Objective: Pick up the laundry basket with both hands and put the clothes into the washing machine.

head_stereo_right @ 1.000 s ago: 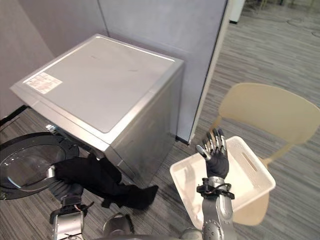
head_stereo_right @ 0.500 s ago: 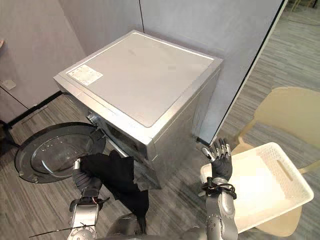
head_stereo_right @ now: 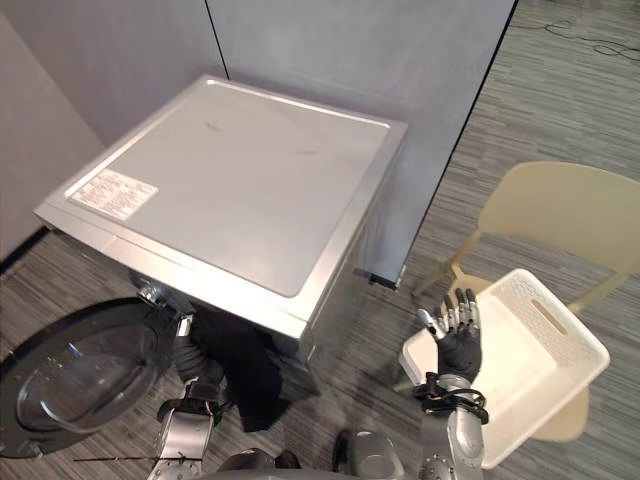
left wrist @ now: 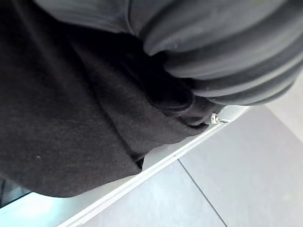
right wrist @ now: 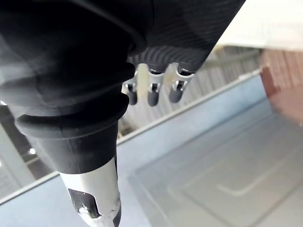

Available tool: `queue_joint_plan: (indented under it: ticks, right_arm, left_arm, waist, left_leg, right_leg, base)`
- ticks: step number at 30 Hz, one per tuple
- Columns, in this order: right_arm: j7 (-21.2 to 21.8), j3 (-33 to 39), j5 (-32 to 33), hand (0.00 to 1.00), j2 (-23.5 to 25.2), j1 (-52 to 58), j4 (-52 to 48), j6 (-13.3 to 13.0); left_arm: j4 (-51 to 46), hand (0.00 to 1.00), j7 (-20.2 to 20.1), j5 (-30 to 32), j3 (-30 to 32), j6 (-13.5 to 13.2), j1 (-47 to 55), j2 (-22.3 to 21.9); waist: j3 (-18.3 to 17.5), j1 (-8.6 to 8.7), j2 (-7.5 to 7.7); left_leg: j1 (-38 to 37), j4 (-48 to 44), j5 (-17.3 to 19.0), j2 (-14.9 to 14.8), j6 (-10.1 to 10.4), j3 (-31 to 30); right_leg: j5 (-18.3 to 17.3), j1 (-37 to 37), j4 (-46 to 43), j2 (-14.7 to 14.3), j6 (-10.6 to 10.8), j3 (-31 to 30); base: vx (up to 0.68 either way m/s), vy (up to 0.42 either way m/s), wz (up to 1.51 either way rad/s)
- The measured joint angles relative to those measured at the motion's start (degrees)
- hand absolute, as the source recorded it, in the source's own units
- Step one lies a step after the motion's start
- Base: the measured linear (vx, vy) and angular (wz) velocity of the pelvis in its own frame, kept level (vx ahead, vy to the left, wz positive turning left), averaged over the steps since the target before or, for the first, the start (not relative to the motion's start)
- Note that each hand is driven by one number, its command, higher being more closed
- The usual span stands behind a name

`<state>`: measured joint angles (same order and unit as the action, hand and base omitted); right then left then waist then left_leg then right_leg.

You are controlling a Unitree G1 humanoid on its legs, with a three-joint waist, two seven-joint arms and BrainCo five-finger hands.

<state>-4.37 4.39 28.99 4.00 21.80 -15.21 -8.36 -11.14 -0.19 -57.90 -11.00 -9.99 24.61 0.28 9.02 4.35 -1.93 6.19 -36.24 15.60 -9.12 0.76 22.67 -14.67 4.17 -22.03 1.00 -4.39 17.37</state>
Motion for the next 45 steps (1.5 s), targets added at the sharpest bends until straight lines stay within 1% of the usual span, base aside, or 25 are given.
queue_joint_plan:
  ticks: [3,5,7,11,12,13,14,15,16,17,19,24,25,26,27,28,30,31,33,34,35,36,39,43,45]
  right_arm:
    - [0.2,-1.4,0.1,0.00,0.0,0.3,-5.7,-0.3]
    - [0.1,-1.5,-0.2,0.00,-0.4,0.1,-7.3,-0.3]
    - [-0.6,-1.4,-0.2,0.00,-0.5,0.2,-7.3,-0.3]
    - [-0.9,-1.2,-0.3,0.00,-0.6,0.6,-3.2,-0.2]
    - [-0.9,-1.2,-0.4,0.00,-0.7,0.7,-2.6,-0.1]
    - [-0.7,-0.9,-0.4,0.00,-1.6,0.7,-1.4,-0.1]
    - [-0.7,-1.0,-0.5,0.00,-1.2,0.0,1.0,0.4]
    - [-0.7,-0.9,-0.6,0.00,-0.5,0.1,1.9,0.6]
    - [-0.4,-1.5,-0.8,0.00,-0.1,0.2,2.8,1.1]
    - [-0.3,-1.3,-1.5,0.00,0.0,0.0,2.8,1.0]
    - [-0.3,-0.7,-1.9,0.00,0.2,-0.1,2.9,1.0]
    - [0.4,-0.7,-2.0,0.00,0.6,0.5,3.6,1.0]
    - [0.7,-0.9,-2.1,0.00,0.6,0.5,3.6,1.0]
    - [1.0,-1.2,-2.1,0.00,0.5,0.1,3.7,1.0]
    - [1.1,-1.1,-2.6,0.00,0.4,-0.7,5.1,1.0]
    - [1.0,-1.1,-2.6,0.00,0.0,-1.4,6.1,1.0]
    - [0.9,-0.8,-2.6,0.00,0.0,-2.0,9.5,1.0]
    - [1.0,-0.8,-2.6,0.00,-0.1,-2.3,10.0,1.1]
    - [1.7,-0.7,-2.6,0.00,-0.2,-2.1,11.1,1.4]
    - [1.9,-0.6,-2.6,0.00,-0.2,-2.2,11.6,1.4]
    - [2.0,-0.8,-2.6,0.00,-0.2,-2.2,11.6,1.5]
    - [2.0,-0.9,-2.6,0.00,-0.2,-2.6,11.8,1.6]
    - [2.0,-0.9,-2.6,0.00,-1.4,-4.8,13.3,1.7]
    - [2.1,-1.8,-2.6,0.00,-1.5,-7.1,14.1,2.0]
    - [2.3,-2.7,-2.6,0.00,-2.9,-7.1,14.0,2.0]
  left_arm:
    - [-0.3,1.00,-0.9,-0.6,-0.7,0.1,1.6,0.9]
    - [-0.3,1.00,-1.0,-0.6,-0.7,0.1,1.9,1.3]
    - [-0.3,1.00,-0.9,-0.7,-0.9,0.2,2.1,1.3]
    - [-0.3,1.00,-0.9,-1.2,-3.2,0.1,3.4,0.7]
    - [-0.3,1.00,-0.9,-1.2,-3.8,0.1,3.7,0.6]
    - [-0.3,1.00,-1.1,-1.1,-5.3,0.2,4.1,-0.1]
    - [-0.2,1.00,-1.0,-1.1,-5.8,0.5,3.4,0.4]
    - [0.0,1.00,-1.0,-1.1,-5.6,0.6,2.8,0.8]
    - [0.0,1.00,-1.0,-1.1,-5.4,0.6,1.9,1.5]
    - [0.2,1.00,-1.0,-1.1,-5.7,0.6,0.9,1.8]
    - [0.6,1.00,-1.1,-1.1,-6.5,0.6,-0.6,1.9]
    - [2.1,1.00,-1.2,-1.0,-5.7,0.2,-5.8,2.9]
    - [2.3,1.00,-1.2,-0.9,-5.2,0.2,-5.7,3.1]
    - [2.4,1.00,-1.2,-0.2,-3.9,0.1,-5.7,3.3]
    - [2.5,1.00,-1.2,0.2,-2.3,0.1,-5.6,3.0]
    - [2.7,1.00,-1.2,0.3,-1.3,-0.1,-5.8,2.8]
    - [3.8,1.00,-1.0,0.6,1.0,-0.3,-7.4,2.0]
    - [3.9,1.00,-0.9,0.7,1.2,-0.3,-7.5,1.9]
    - [5.2,1.00,-0.9,1.1,1.9,0.2,-7.1,1.3]
    - [5.1,1.00,-1.0,1.4,1.9,0.1,-7.1,1.0]
    - [5.0,1.00,-1.0,1.4,1.9,0.2,-7.1,1.0]
    - [5.0,1.00,-1.0,1.5,2.0,0.2,-7.1,1.0]
    - [5.0,1.00,-1.0,1.5,2.2,0.8,-7.3,0.2]
    - [5.0,1.00,-1.1,1.3,2.5,1.1,-7.2,0.4]
    - [4.9,1.00,-1.4,1.3,1.9,1.1,-6.5,0.1]
  waist:
    - [-0.1,-2.45,-0.87]
    - [-0.2,-2.71,-0.28]
    - [0.1,-2.82,0.34]
    - [-0.7,-2.68,-0.71]
    - [-1.2,-2.65,-1.30]
    - [-2.4,-2.08,-3.31]
    - [-2.6,-1.15,-2.43]
    - [-2.6,-0.91,-0.90]
    - [-3.1,-0.57,1.31]
    - [-3.5,0.16,1.68]
    - [-3.5,0.91,1.71]
    - [-3.6,1.01,2.69]
    - [-3.5,0.95,2.77]
    - [-3.5,0.89,2.81]
    - [-3.5,0.35,1.34]
    - [-3.2,0.16,0.76]
    - [-2.7,0.13,1.75]
    - [-2.3,0.13,2.44]
    - [-2.6,0.16,1.02]
    - [-2.6,0.60,1.13]
    - [-2.7,0.82,2.25]
    - [-2.7,0.54,2.50]
    - [-2.4,-0.53,0.77]
    - [0.3,-1.87,1.35]
    - [0.7,-2.30,-0.05]
  left_leg:
    - [7.6,-24.2,-3.9,-7.6,0.6,-0.8]
    - [10.1,-28.6,-3.8,-10.6,0.4,0.1]
    - [10.1,-26.4,-3.8,-13.0,0.3,0.4]
    - [6.0,-5.2,-5.4,-11.4,0.5,-8.9]
    - [4.7,-1.2,-8.4,-10.7,0.3,-11.1]
    - [3.4,3.8,-13.1,-9.8,1.1,-14.6]
    - [2.0,5.4,-11.0,-8.1,3.6,-15.1]
    - [1.6,6.2,-10.7,-7.0,3.6,-15.1]
    - [1.0,8.1,-10.2,-4.6,4.2,-15.8]
    - [0.6,9.9,-8.3,-3.8,6.6,-16.7]
    - [-0.8,12.8,-5.3,-3.8,8.1,-15.8]
    - [-0.7,16.3,-2.1,-2.7,5.8,-8.9]
    - [-0.6,16.2,-1.7,-2.8,5.9,-7.5]
    - [-0.5,16.4,-1.6,-3.1,5.3,-4.3]
    - [0.0,17.7,-2.6,-4.4,3.2,-1.4]
    - [0.2,18.4,-2.9,-5.5,2.8,0.6]
    - [-0.1,20.2,-4.3,-5.7,1.3,3.2]
    - [-1.0,20.2,-4.5,-5.1,1.7,3.5]
    - [-2.3,23.1,-4.9,-5.2,2.3,3.3]
    - [-2.6,24.2,-5.5,-4.9,2.9,3.6]
    - [-2.7,24.6,-6.3,-3.2,3.3,2.8]
    - [-2.7,25.0,-7.0,-2.6,3.3,2.7]
    - [-1.7,25.2,-9.5,-3.5,3.5,1.2]
    - [1.3,11.5,-9.4,-6.4,3.6,-2.3]
    - [2.1,6.1,-9.5,-6.7,3.6,-6.4]
  right_leg:
    - [-1.3,-5.0,1.3,-0.7,-1.4,-0.7]
    - [-1.4,-6.1,1.7,1.1,-1.2,-2.0]
    - [-1.0,-6.1,1.9,3.4,-0.3,-3.9]
    - [0.3,-3.5,1.8,7.5,4.9,-9.6]
    - [0.3,-2.7,1.6,7.5,6.0,-10.3]
    - [0.4,-1.3,1.4,6.8,8.2,-11.4]
    - [0.5,-0.8,1.2,8.1,9.5,-12.3]
    - [0.8,-0.6,1.3,9.3,10.0,-12.8]
    - [2.0,0.0,2.1,11.0,11.1,-13.4]
    - [3.6,-0.1,3.3,11.1,11.7,-13.7]
    - [5.1,0.0,4.4,11.2,13.2,-14.1]
    - [16.1,1.4,14.0,12.2,13.5,-17.7]
    - [17.7,2.0,15.0,12.2,13.2,-18.3]
    - [21.5,3.6,17.5,11.6,11.1,-18.5]
    - [27.6,5.0,22.2,9.8,6.9,-17.6]
    - [26.5,6.6,19.3,8.7,6.3,-15.1]
    - [12.9,11.3,-2.3,8.4,5.1,-4.5]
    - [13.1,11.8,-3.7,8.8,5.0,-3.2]
    - [15.0,9.5,1.8,6.9,8.6,-3.8]
    - [10.9,9.1,-1.8,6.3,8.3,-4.4]
    - [8.2,6.9,1.4,6.4,8.1,-4.9]
    - [7.8,5.8,4.0,6.2,8.2,-5.0]
    - [11.6,2.0,15.2,3.6,7.3,-4.6]
    - [12.1,-2.4,17.6,2.6,6.6,-5.7]
    - [10.9,-3.9,17.0,2.5,6.2,-6.8]
  base:
    - [0.16,0.064,-0.15]
    - [0.14,0.142,-0.22]
    - [0.10,0.185,-0.31]
    - [0.04,0.287,-0.48]
    - [0.03,0.412,-0.51]
    - [0.01,0.437,-0.34]
    - [-0.01,0.427,-0.24]
    - [-0.04,0.368,-0.12]
    - [-0.05,0.293,-0.10]
    - [-0.04,0.340,-0.10]
    - [-0.05,0.300,0.00]
    - [-0.20,0.211,-0.44]
    - [-0.25,0.115,-1.24]
    - [-0.25,0.161,-1.57]
    - [-0.21,0.131,-1.61]
    - [-0.17,0.099,-1.46]
    - [-0.15,0.044,-0.96]
    - [-0.16,0.077,-0.76]
    - [-0.08,0.027,-0.47]
    - [0.02,-0.107,-0.12]
    - [0.03,-0.116,-0.14]
    - [0.03,-0.091,-0.06]
    - [0.07,-0.065,-0.01]
    - [0.01,-0.066,-0.15]
    - [0.02,-0.010,-0.25]
